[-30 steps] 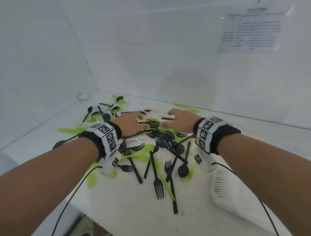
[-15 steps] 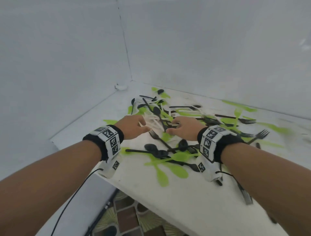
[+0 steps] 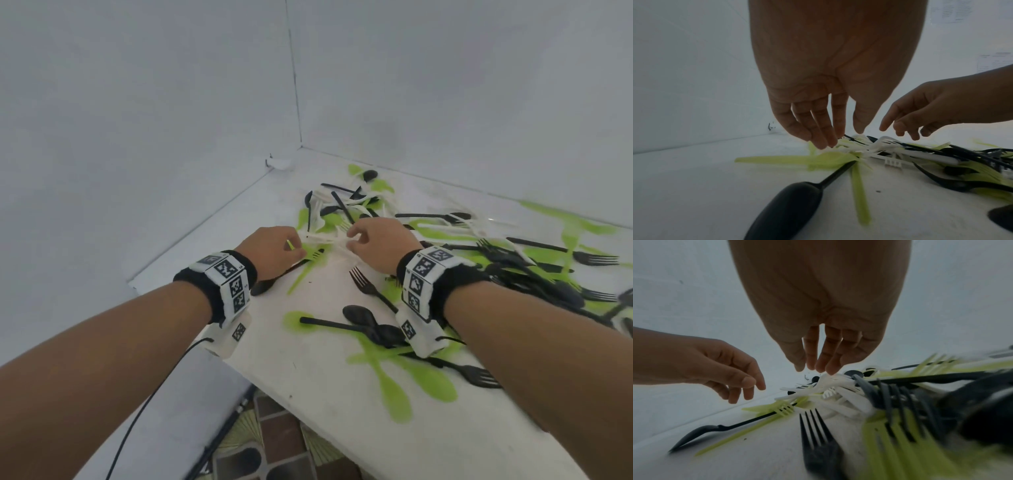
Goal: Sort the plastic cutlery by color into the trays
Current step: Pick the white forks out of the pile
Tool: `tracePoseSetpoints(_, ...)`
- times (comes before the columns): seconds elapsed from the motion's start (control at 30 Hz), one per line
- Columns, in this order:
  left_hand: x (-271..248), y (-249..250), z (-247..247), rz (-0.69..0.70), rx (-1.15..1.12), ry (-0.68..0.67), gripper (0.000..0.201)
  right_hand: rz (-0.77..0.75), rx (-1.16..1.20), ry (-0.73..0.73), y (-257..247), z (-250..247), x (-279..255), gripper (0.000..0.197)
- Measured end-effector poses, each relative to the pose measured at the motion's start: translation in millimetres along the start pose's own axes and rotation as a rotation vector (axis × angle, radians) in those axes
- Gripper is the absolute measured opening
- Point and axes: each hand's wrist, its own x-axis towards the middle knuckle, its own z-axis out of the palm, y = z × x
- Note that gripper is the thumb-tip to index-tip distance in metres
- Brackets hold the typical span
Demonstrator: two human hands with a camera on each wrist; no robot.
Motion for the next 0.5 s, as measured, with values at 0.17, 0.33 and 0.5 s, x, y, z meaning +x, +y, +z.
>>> tracePoseSetpoints(0.17,22.7,-0.4,-8.9,0.104,0.089,0.072,0.020,-0.034,-0.007,-0.001,-6.0,4.2,27.3,0.026)
tracePoseSetpoints(0.33,51.9,3.5,-3.9,0.324,0.257,0.091,0.023,-0.036,-0.089,-0.033,-5.8,8.4,47.4,0.025)
tracePoseSetpoints(0.5,88.4,1.8,-1.1,0.537,0.426,0.018,0.027,-0.006,-0.217,-0.075,-9.4,17.2,57.0,0.018)
